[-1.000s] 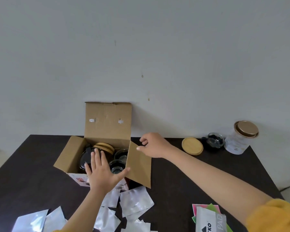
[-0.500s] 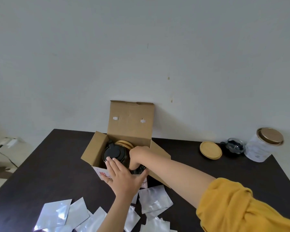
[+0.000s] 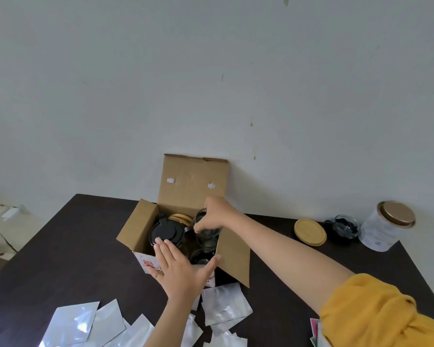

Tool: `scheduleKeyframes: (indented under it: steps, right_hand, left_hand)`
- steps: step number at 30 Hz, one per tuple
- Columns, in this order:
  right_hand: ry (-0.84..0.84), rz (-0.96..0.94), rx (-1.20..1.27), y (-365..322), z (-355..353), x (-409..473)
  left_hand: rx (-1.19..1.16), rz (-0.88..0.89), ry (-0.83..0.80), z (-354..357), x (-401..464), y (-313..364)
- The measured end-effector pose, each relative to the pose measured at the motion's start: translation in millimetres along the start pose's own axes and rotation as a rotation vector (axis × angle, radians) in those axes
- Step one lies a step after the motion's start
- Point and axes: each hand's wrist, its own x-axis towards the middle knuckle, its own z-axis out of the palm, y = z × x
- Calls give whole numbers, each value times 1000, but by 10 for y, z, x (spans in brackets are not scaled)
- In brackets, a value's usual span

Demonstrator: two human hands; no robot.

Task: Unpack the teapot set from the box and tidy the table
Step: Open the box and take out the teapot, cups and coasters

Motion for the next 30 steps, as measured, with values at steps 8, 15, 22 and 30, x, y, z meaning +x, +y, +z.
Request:
scheduleKeyframes:
  steps: [8, 15, 22, 30]
  right_hand:
    - [323, 171, 279, 1093, -90, -618]
    - [372, 600, 129, 2338, 182, -1343]
    - [519, 746, 196, 3030, 306, -1724]
    - [556, 750, 240, 3359, 133, -1575]
  left_hand:
    - [59, -13, -30, 14, 29, -1]
    - [90, 15, -1, 25, 35, -5]
    - [99, 15, 11, 80, 34, -20]
    - [84, 33, 26, 114, 34, -30]
